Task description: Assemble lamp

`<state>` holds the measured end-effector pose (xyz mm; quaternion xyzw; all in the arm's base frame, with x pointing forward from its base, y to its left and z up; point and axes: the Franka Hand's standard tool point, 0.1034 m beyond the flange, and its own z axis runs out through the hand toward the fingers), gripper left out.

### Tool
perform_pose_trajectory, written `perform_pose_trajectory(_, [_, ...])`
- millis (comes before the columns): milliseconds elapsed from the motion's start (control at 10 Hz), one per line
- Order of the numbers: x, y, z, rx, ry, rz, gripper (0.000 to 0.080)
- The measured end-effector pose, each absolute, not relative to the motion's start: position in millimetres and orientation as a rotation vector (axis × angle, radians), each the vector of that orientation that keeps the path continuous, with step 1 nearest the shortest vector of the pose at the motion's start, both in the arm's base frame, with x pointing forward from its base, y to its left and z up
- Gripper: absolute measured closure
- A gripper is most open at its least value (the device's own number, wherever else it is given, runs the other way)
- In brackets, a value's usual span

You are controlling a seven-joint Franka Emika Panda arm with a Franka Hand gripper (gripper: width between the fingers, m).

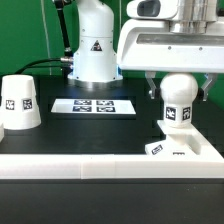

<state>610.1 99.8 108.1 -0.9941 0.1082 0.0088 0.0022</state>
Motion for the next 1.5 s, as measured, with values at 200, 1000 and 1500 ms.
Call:
perform_pose_trajectory(200, [608.9, 100.2, 107.0, -3.051, 0.684, 0.090, 0.0222])
perform_pose_trajectory(1000, [609.2, 103.3, 106.0, -2.795, 1.380, 0.139, 0.0222])
perform_pose_trajectory(1500, [611.0, 102.2, 105.1, -2.327, 1.964, 0.255, 0.0222])
